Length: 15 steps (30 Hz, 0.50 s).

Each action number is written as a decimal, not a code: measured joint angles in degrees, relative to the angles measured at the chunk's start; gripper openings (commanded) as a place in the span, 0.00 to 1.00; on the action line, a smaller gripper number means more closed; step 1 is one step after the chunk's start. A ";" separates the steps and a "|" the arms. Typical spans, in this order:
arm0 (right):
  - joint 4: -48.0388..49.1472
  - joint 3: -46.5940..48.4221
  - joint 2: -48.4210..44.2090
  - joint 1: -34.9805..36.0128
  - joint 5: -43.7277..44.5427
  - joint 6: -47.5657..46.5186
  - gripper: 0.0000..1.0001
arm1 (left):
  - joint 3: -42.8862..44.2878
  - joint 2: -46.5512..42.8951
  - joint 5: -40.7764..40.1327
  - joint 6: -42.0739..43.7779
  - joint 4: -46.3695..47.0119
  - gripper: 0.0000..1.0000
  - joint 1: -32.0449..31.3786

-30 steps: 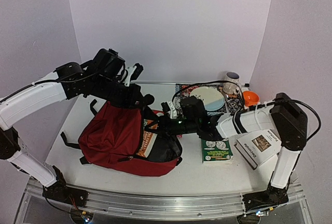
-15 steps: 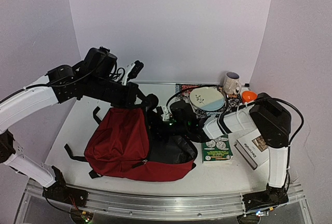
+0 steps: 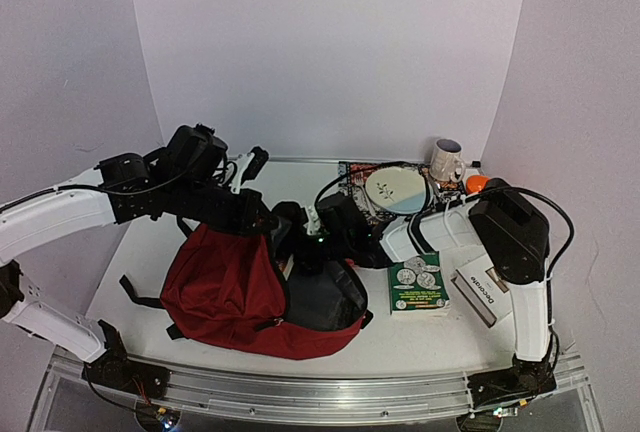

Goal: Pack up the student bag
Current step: Place the book in the largest pocket of the bag.

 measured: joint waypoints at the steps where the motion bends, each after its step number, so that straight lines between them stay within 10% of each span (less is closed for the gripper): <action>1: -1.06 0.21 0.00 0.00 0.07 -0.81 0.72 | -0.42 -0.25 -0.50 -0.08 0.03 0.00 0.00; 15: -15.22 0.74 -3.32 0.00 3.58 -11.37 0.98 | -4.76 -1.10 -6.64 -1.55 0.58 0.00 0.00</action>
